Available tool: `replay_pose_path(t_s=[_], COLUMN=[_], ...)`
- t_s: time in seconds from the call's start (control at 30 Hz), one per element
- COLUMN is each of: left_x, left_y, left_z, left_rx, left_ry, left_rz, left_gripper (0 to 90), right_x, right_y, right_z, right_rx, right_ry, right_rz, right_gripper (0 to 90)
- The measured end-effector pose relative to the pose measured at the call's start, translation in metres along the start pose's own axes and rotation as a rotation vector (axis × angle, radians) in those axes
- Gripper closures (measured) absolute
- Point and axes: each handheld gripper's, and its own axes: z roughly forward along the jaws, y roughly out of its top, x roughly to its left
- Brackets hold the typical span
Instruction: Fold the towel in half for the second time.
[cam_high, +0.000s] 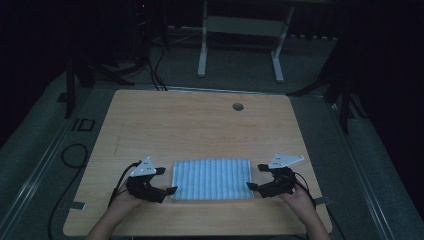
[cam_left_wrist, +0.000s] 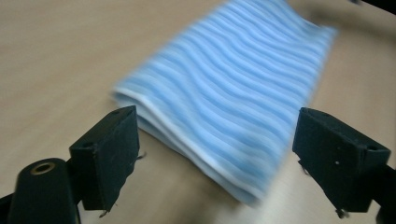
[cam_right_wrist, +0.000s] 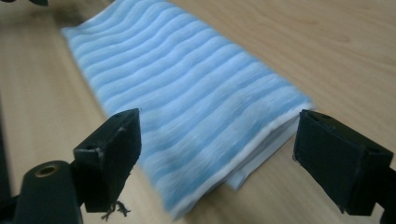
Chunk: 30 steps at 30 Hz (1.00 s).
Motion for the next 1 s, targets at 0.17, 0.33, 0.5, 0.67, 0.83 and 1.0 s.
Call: replay_pose_path(t_s=[0.17,0.33,0.5,0.67,0.83,1.0], left_x=[0.006,0.011,0.018,0.025,0.031,0.032], left_y=[-0.002,-0.01,-0.019,-0.028,-0.04,-0.047], left_z=[0.001,-0.006,-0.015,-0.024,-0.034,-0.038], left_rx=[-0.029,-0.065,-0.07,-0.072,-0.06,-0.056], left_ry=[0.036,0.082,0.118,0.147,0.186,0.199], left_rz=[-0.038,-0.022,-0.032,-0.048,-0.068,-0.079], left_gripper=[2.9,2.9,2.9,2.9,2.9,2.9], right_x=[0.001,-0.006,-0.018,-0.028,-0.037,-0.04], right_y=[-0.001,-0.006,-0.013,-0.022,-0.036,-0.045], right_z=[0.009,0.011,0.011,0.006,-0.004,-0.013], right_rx=[-0.047,-0.113,-0.137,-0.137,-0.144,-0.145], right_ry=[0.007,-0.036,-0.115,-0.165,-0.208,-0.229], right_rz=[-0.028,-0.017,0.002,0.028,0.058,0.078], right_gripper=[13.7,13.7,13.8,13.8,13.8,13.8])
